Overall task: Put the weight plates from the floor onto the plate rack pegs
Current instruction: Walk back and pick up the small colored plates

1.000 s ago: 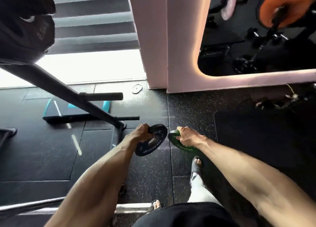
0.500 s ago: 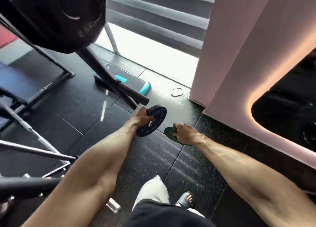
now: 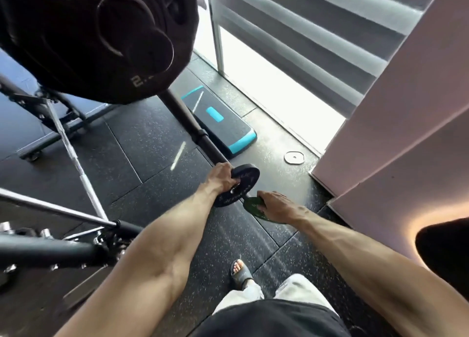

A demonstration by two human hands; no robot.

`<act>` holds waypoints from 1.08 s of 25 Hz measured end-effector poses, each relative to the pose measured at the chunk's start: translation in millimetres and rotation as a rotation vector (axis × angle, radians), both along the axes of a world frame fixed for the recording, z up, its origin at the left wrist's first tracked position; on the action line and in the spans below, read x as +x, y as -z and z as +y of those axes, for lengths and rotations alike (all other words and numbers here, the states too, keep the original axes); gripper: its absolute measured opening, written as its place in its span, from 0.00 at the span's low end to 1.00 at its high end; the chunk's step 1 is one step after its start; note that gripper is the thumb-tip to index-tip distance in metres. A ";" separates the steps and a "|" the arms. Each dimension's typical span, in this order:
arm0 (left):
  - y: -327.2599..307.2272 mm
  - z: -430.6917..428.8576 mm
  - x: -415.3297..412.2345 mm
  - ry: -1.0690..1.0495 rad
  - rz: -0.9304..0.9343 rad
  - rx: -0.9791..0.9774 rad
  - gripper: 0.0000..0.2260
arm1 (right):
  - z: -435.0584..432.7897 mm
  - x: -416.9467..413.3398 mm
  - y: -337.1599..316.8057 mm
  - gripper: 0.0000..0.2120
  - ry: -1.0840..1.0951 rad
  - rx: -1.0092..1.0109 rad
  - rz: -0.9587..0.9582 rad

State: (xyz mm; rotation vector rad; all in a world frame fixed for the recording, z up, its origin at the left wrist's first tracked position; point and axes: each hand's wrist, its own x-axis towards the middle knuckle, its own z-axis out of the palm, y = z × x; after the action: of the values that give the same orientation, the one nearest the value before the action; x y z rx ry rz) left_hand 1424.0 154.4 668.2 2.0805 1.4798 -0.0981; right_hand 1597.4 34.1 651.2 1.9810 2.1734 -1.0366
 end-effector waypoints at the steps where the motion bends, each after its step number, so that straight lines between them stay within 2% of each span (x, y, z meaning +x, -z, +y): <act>1: 0.0 1.9 4.0 0.000 0.016 0.001 0.13 | 7.0 3.7 -1.1 0.04 -0.022 0.010 -0.002; 7: 2.5 7.8 21.0 -0.170 0.011 0.054 0.16 | 39.2 27.4 8.5 0.09 -0.173 0.029 0.012; 10: 4.2 9.4 21.5 -0.219 0.047 0.105 0.14 | 56.2 38.0 16.5 0.05 -0.270 -0.009 -0.036; 16: 9.4 37.9 16.4 -0.357 0.075 0.164 0.17 | 86.1 36.2 28.8 0.05 -0.375 0.012 -0.010; 27: 8.0 107.4 -14.5 -0.410 0.053 0.272 0.14 | 127.0 14.9 24.4 0.05 -0.484 0.091 0.098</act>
State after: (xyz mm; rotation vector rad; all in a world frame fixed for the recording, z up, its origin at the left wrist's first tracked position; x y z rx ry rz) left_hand 1409.5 261.8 660.2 1.9373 2.0139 0.2198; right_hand 1612.3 161.1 626.8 1.3353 2.6007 -0.9834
